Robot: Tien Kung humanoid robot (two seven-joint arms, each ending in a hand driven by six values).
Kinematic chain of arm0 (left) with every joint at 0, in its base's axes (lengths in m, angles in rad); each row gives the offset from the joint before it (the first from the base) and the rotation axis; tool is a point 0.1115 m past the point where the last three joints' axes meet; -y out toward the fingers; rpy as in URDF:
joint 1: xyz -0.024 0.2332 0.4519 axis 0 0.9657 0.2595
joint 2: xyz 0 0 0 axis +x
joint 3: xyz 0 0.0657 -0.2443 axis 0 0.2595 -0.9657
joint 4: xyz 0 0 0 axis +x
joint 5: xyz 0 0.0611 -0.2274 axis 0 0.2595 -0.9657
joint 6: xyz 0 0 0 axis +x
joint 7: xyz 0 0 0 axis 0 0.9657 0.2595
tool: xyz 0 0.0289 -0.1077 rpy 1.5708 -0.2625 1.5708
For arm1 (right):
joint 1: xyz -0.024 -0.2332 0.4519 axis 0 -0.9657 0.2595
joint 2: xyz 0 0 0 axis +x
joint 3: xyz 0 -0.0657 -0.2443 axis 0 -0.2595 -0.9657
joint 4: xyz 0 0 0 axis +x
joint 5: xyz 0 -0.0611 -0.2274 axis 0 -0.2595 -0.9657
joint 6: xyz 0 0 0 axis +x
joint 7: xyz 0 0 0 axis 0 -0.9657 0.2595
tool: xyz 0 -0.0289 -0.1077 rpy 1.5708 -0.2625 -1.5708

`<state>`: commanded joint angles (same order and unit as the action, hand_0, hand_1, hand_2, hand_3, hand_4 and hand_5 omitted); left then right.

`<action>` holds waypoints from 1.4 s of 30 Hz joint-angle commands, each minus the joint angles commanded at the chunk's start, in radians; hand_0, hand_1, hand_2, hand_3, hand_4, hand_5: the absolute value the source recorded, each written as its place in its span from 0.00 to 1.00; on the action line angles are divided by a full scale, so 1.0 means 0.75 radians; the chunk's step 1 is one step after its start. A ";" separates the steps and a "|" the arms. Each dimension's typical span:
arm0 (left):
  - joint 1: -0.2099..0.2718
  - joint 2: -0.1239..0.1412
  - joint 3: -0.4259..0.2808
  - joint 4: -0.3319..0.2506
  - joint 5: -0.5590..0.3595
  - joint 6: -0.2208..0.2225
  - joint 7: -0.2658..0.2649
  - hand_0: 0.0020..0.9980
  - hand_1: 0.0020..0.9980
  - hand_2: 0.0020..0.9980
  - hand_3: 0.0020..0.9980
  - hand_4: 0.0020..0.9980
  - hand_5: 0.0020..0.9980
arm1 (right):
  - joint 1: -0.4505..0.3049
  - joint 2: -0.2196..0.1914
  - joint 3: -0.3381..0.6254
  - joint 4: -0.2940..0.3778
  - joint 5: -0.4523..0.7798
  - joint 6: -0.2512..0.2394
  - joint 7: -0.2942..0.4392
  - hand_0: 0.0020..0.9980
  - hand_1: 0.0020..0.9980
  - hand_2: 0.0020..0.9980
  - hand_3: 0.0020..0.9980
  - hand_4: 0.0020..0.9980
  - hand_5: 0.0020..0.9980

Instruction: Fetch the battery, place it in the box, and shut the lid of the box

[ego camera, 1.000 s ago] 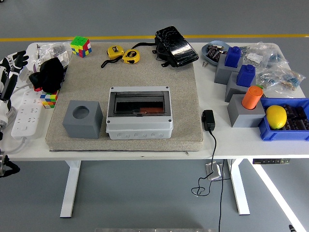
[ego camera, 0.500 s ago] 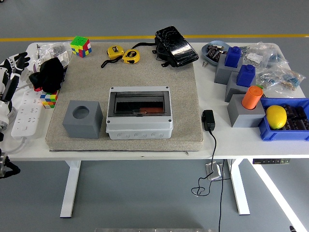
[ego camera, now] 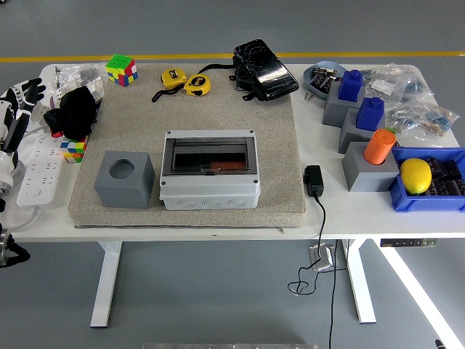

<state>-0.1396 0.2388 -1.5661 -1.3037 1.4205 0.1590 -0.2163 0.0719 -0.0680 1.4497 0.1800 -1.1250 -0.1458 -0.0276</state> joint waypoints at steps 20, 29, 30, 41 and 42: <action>-0.004 -0.001 -0.003 0.000 0.003 0.002 0.001 0.85 0.82 0.80 0.79 1.00 1.00 | 0.004 0.005 0.006 0.000 -0.001 0.000 0.002 0.82 0.77 0.75 0.79 1.00 1.00; -0.004 -0.003 -0.008 -0.002 0.028 0.013 0.003 0.85 0.82 0.80 0.79 1.00 0.90 | 0.005 0.005 0.008 0.000 0.000 0.000 0.002 0.82 0.77 0.75 0.79 1.00 1.00; -0.004 -0.003 -0.008 -0.002 0.028 0.013 0.003 0.85 0.82 0.80 0.79 1.00 0.90 | 0.005 0.005 0.007 0.000 0.000 0.000 0.003 0.82 0.77 0.75 0.79 1.00 1.00; -0.002 -0.005 -0.011 0.002 0.018 0.014 -0.010 0.87 0.88 0.81 0.79 1.00 0.95 | 0.004 0.006 0.007 0.000 0.000 0.001 0.002 0.82 0.77 0.75 0.79 1.00 1.00; -0.002 -0.005 -0.011 0.002 0.018 0.014 -0.012 0.87 0.88 0.81 0.79 1.00 0.95 | 0.004 0.005 0.005 0.000 0.000 0.001 0.002 0.82 0.77 0.75 0.79 1.00 1.00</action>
<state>-0.1410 0.2350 -1.5740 -1.3026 1.4337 0.1697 -0.2252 0.0745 -0.0639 1.4537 0.1800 -1.1247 -0.1449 -0.0261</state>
